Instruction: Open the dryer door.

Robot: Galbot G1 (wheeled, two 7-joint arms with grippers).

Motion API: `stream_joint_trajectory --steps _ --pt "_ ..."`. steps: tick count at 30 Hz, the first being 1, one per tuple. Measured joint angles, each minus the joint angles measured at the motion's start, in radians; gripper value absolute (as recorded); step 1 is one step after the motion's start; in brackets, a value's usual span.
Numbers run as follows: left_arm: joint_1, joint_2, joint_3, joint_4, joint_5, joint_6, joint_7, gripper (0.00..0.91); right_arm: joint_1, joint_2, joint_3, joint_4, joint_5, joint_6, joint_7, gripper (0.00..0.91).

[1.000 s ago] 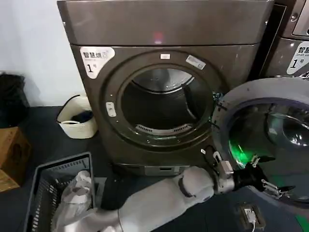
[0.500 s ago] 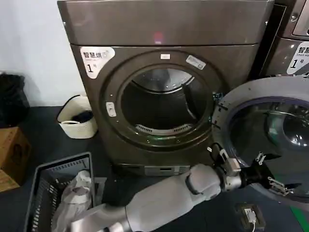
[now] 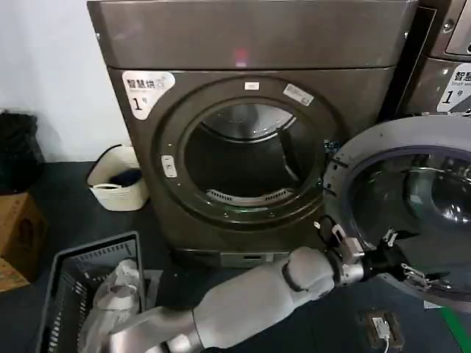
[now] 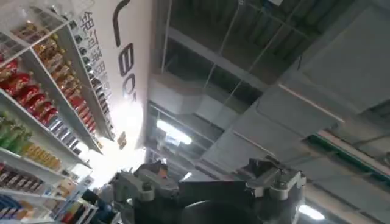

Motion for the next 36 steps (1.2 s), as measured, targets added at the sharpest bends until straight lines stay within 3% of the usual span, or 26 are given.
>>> stream_joint_trajectory --steps 19,32,36 --pt "-0.024 0.0 -0.009 0.077 0.014 -0.033 -0.032 0.907 0.002 -0.012 -0.003 -0.026 0.017 0.034 -0.007 0.907" --pt "-0.051 0.0 -0.003 0.013 -0.039 -0.029 -0.031 0.907 0.004 -0.025 -0.005 -0.038 0.016 0.047 -0.013 0.907" --pt "-0.062 0.0 -0.003 -0.024 -0.029 0.008 -0.027 0.907 0.005 -0.027 -0.005 -0.039 0.019 0.048 -0.013 0.907"
